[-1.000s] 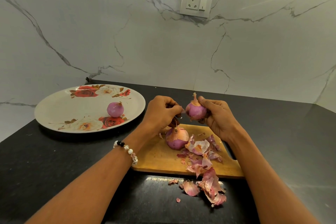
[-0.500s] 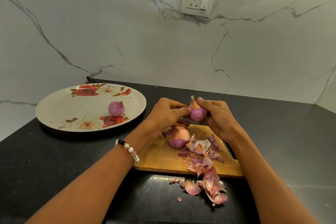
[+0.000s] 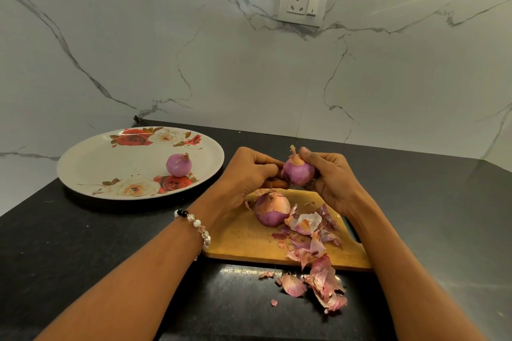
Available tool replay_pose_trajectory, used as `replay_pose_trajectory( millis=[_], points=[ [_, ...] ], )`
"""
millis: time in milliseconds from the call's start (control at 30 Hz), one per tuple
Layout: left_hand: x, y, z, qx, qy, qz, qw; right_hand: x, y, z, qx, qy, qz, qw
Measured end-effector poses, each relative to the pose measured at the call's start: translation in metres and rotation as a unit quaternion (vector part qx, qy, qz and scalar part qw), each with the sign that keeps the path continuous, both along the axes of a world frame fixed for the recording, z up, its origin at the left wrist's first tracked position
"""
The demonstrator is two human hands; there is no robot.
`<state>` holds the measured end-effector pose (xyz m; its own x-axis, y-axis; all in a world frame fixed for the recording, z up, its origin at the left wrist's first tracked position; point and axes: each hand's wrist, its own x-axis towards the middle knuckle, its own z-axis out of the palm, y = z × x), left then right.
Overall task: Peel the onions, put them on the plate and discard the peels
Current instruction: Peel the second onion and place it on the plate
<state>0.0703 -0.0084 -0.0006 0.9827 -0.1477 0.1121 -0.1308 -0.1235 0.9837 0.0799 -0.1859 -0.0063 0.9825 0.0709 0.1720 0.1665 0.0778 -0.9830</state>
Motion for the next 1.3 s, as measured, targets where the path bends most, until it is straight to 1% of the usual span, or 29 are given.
replay_pose_trajectory(
  millis=[167,200,233,300,367,500,733,900,1000,1100,1133,1200,1267,1300],
  points=[
    [-0.002,-0.003,0.002,-0.056,0.009,0.000,0.998,0.000,0.000,-0.001,-0.020,-0.008,-0.030,0.999],
    [-0.002,-0.003,0.002,-0.055,0.002,-0.007,0.998,0.000,0.000,0.000,-0.021,-0.009,-0.035,0.999],
    [-0.002,-0.003,0.001,-0.034,-0.013,-0.013,0.999,0.000,0.000,0.000,-0.023,-0.011,-0.037,0.999],
    [-0.001,-0.004,-0.001,0.046,-0.058,-0.012,0.997,0.000,-0.001,0.000,-0.028,-0.015,-0.038,0.999],
    [0.001,-0.004,-0.003,0.083,-0.084,0.007,0.993,0.001,-0.001,0.000,-0.032,-0.015,-0.042,0.999],
    [0.005,0.000,-0.004,0.082,-0.106,0.037,0.990,0.000,-0.002,0.001,-0.013,-0.009,-0.025,1.000],
    [0.005,-0.003,-0.004,0.068,-0.103,0.049,0.991,-0.002,0.000,0.006,0.044,0.026,-0.010,0.999],
    [0.008,-0.001,-0.005,0.054,-0.110,0.104,0.987,-0.003,0.000,0.008,0.073,0.043,0.014,0.996],
    [0.010,0.000,-0.007,0.080,-0.113,0.117,0.983,-0.002,-0.002,0.007,0.077,0.047,0.013,0.996],
    [0.011,0.000,-0.009,0.143,-0.155,0.138,0.968,-0.001,-0.003,0.007,0.084,0.043,0.006,0.996],
    [0.011,0.000,-0.009,0.147,-0.169,0.135,0.965,0.000,-0.003,0.007,0.088,0.040,0.004,0.995],
    [0.010,0.000,-0.006,0.115,-0.177,0.095,0.973,0.000,-0.003,0.006,0.093,0.033,0.006,0.995],
    [0.007,-0.001,-0.002,0.067,-0.152,0.026,0.986,-0.001,-0.002,0.006,0.094,0.029,0.013,0.995],
    [0.005,-0.002,-0.001,0.061,-0.145,0.000,0.988,-0.002,-0.002,0.006,0.095,0.027,0.017,0.995]
  ],
)
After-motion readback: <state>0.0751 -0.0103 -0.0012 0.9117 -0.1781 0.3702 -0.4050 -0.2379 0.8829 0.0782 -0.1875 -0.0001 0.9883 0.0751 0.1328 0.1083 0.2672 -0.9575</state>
